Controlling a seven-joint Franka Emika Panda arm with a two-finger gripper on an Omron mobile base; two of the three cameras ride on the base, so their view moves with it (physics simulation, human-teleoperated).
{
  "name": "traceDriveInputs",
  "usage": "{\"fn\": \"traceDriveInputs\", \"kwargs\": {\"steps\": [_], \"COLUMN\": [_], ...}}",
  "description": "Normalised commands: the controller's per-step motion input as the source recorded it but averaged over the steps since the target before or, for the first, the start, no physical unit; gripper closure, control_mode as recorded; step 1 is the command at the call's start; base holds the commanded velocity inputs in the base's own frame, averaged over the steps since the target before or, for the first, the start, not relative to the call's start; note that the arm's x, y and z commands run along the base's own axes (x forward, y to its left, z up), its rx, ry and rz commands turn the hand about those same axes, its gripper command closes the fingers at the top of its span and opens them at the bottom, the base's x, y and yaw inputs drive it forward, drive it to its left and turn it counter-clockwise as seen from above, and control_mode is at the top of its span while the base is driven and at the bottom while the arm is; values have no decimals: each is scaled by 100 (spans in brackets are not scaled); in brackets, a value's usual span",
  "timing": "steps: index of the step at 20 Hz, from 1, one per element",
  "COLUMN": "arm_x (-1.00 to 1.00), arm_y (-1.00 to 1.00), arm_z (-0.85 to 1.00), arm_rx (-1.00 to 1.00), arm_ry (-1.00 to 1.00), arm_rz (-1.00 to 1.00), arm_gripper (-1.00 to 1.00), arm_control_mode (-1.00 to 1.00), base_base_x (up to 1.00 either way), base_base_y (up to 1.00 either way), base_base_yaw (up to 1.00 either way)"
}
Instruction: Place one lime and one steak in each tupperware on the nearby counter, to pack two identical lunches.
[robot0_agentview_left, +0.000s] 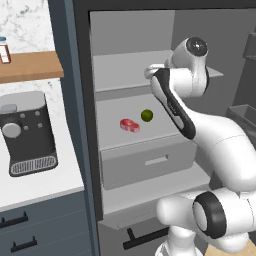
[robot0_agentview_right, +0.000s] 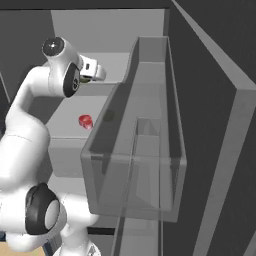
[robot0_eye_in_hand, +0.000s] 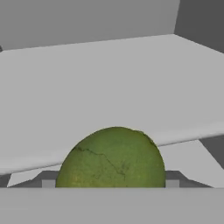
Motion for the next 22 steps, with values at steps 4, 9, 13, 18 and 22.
{"fn": "traceDriveInputs", "kwargs": {"steps": [4,9,13,18,22], "arm_x": [-100,-100,-100,-60,0], "arm_y": [0,3,0,0,0], "arm_z": [11,-26,-60,-50,0], "arm_rx": [0,-3,-6,-5,0], "arm_ry": [0,9,14,7,0], "arm_rz": [9,2,0,4,0], "arm_gripper": [100,100,100,100,100], "arm_control_mode": [-100,-100,-100,100,100], "base_base_x": [0,0,0,-40,-100], "base_base_y": [0,0,0,4,25], "base_base_yaw": [0,0,0,6,22]}}
